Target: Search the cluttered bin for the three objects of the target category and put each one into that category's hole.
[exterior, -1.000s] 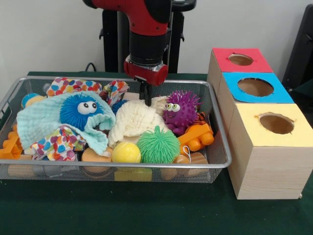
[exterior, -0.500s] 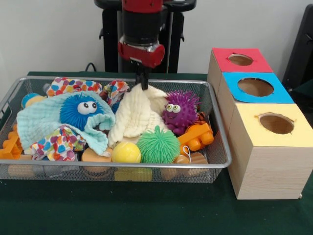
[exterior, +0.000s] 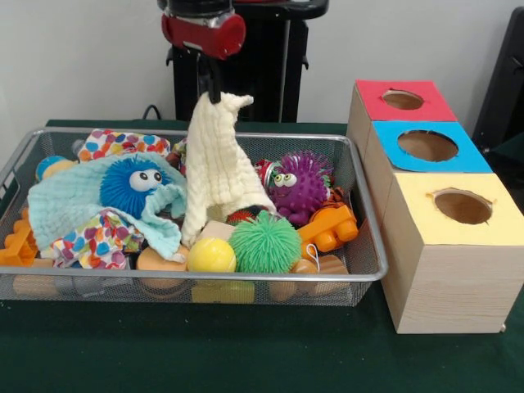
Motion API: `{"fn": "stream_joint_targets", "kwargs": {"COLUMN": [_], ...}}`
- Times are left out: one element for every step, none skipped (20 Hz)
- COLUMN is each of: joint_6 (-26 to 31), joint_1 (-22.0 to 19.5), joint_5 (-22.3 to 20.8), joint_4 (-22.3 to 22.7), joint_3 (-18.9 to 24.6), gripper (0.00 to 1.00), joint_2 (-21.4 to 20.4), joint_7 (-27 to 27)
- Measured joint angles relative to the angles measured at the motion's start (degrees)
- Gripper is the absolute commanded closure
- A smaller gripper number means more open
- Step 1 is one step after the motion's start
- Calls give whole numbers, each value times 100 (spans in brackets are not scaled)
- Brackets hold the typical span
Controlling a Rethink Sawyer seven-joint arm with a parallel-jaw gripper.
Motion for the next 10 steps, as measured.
{"fn": "stream_joint_targets", "kwargs": {"joint_6": [90, 180, 231, 310, 362, 449, 504, 539, 574, 609], "joint_1": [-53, -105, -142, -204, -255, -345, -406, -445, -484, -522], "joint_5": [-2, -5, -6, -6, -7, -7, -8, -9, -10, -11], "joint_4": [1, 2, 3, 3, 3, 4, 4, 4, 5, 5], "joint_3": [48, 97, 132, 194, 244, 335, 400, 446, 492, 538], "gripper": [100, 100, 100, 100, 100, 100, 100, 100, 100, 100], "joint_2": [-77, -153, -200, -271, -323, -416, -473, -509, -546, -582], "joint_7": [0, 0, 0, 0, 0, 0, 0, 0, 0, 0]}}
